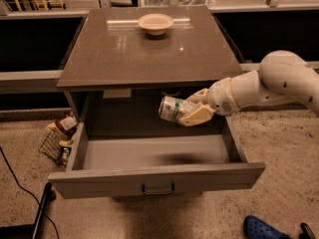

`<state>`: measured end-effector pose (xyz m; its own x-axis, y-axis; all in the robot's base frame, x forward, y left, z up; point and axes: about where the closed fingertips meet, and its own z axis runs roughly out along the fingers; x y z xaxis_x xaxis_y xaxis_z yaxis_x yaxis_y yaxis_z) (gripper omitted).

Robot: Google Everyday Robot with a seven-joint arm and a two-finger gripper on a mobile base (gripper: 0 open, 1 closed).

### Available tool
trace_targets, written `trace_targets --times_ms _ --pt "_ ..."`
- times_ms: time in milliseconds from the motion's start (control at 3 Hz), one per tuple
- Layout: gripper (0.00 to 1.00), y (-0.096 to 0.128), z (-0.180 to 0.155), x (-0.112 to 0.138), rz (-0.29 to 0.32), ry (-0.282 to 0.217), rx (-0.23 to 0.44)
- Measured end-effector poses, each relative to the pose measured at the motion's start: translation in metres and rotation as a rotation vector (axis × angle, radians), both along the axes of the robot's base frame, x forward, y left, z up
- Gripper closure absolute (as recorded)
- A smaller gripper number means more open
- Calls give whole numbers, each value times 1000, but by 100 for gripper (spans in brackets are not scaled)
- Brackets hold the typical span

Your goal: Place 7up can into top drawer

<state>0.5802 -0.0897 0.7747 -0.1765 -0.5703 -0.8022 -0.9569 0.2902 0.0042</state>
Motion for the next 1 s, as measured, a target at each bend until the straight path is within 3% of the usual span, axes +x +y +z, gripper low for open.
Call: trace_targets --times_ms 333,1000 --pt "100 3 -13 0 -4 18 4" --pt "100 20 -84 1 -3 100 -60"
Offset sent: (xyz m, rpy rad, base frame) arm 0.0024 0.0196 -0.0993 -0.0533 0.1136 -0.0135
